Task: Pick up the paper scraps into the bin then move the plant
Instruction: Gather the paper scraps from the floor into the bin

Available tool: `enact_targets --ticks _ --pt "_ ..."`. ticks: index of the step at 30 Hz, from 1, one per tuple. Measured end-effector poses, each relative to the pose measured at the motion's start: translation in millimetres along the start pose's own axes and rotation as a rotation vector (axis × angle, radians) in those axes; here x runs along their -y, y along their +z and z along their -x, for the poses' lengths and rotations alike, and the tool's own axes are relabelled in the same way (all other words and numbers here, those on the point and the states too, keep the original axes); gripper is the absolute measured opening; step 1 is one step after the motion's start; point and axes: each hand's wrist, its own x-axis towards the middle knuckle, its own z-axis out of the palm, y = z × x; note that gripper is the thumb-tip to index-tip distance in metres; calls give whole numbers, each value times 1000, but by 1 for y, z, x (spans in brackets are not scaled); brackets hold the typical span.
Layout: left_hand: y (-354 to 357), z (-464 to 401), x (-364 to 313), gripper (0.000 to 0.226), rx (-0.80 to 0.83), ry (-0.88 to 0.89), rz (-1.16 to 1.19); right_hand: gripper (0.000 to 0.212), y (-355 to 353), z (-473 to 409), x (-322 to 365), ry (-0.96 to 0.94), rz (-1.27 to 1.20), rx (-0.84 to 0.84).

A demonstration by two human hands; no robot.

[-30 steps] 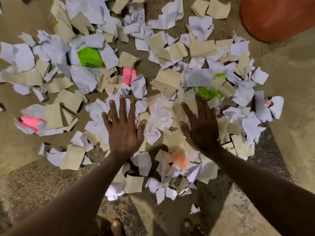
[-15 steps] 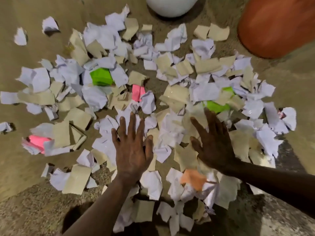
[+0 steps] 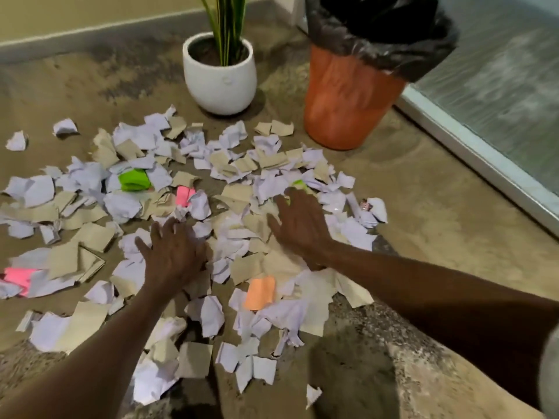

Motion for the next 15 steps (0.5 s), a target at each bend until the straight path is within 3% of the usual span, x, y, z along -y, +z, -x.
enact_targets --ticks 3,6,10,13,15 --pt "-14 2 1 57 -58 -72 99 57 -17 -4 -52 146 91 87" --pt "-23 11 10 81 -65 -173 195 83 -26 3 -116 443 143 250" --pt "-22 14 29 111 107 -397 282 114 -31 3 -172 749 -181 498" --pt "-19 10 37 122 221 -407 540 128 -23 5 -171 705 -427 593" --pt "-18 9 34 123 283 -319 483 122 -14 7 -155 603 -415 587"
